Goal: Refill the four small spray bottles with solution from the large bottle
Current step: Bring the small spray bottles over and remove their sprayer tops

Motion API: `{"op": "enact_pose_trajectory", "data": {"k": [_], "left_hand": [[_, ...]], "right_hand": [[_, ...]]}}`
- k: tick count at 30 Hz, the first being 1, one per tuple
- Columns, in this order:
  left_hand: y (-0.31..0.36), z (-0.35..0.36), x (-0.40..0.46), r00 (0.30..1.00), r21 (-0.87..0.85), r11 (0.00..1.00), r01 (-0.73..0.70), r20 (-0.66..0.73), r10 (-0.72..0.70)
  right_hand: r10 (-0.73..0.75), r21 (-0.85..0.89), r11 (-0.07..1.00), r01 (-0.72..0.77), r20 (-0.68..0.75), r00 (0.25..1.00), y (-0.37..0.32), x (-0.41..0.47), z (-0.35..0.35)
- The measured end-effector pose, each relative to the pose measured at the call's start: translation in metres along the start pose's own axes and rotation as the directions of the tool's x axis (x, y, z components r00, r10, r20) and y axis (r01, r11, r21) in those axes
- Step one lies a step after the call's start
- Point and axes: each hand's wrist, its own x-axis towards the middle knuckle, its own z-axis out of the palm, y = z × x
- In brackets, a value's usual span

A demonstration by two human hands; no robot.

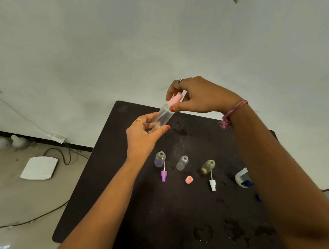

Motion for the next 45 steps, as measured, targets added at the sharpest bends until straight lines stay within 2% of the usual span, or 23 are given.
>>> {"op": "enact_pose_trajectory", "data": {"k": [5,9,13,18,21,26,29,31,35,45], "left_hand": [[-0.002,-0.002,0.000,1.000,0.002,1.000,0.000,0.000,0.000],[-0.002,-0.004,0.000,1.000,-0.007,1.000,0.009,-0.001,-0.009],[-0.003,-0.006,0.000,1.000,-0.011,1.000,0.006,-0.006,-0.006],[-0.006,-0.006,0.002,1.000,-0.005,1.000,0.010,-0.009,-0.010],[-0.007,-0.006,0.003,1.000,-0.005,1.000,0.002,-0.010,-0.002],[-0.011,-0.005,0.002,1.000,-0.024,1.000,0.014,-0.012,-0.014],[-0.012,-0.005,0.002,1.000,-0.024,1.000,0.012,-0.012,-0.013],[-0.013,-0.005,0.002,1.000,-0.023,1.000,0.009,-0.006,-0.010],[-0.016,-0.006,0.003,1.000,-0.009,1.000,0.019,-0.006,-0.019],[-0.029,-0.013,0.003,0.995,0.033,0.995,0.090,-0.047,-0.088]], "right_hand": [[0.065,0.013,0.998,-0.065,-0.019,0.998,0.000,0.002,0.006],[-0.018,-0.005,1.000,0.018,0.014,1.000,0.000,0.003,0.005],[0.090,0.065,0.994,-0.089,-0.026,0.996,-0.002,0.005,0.008],[0.034,0.057,0.998,-0.030,-0.062,0.998,0.000,0.006,0.008],[0.101,0.119,0.988,-0.095,-0.048,0.994,0.000,0.007,0.009],[0.026,0.057,0.998,-0.023,-0.059,0.998,0.001,0.007,0.011],[0.115,0.136,0.985,-0.109,-0.038,0.993,0.000,0.007,0.013],[0.122,0.162,0.980,-0.117,-0.020,0.992,0.001,0.008,0.016],[0.090,0.148,0.986,-0.080,-0.067,0.994,0.001,0.003,0.007],[0.120,0.200,0.976,-0.089,-0.151,0.981,0.005,-0.009,-0.009]]}}
